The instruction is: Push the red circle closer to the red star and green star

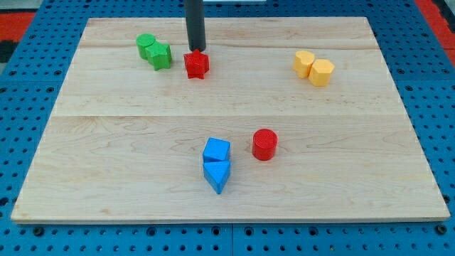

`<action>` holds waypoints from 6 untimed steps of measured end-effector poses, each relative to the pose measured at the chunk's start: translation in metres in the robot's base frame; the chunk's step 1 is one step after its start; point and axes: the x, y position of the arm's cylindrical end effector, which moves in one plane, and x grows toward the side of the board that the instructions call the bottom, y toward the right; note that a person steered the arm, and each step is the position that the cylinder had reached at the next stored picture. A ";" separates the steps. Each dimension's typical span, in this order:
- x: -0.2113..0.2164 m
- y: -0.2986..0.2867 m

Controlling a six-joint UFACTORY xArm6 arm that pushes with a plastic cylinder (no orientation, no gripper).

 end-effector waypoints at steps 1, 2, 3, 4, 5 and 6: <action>0.033 0.057; 0.073 0.113; 0.154 0.117; 0.225 0.155; 0.272 0.194; 0.270 0.170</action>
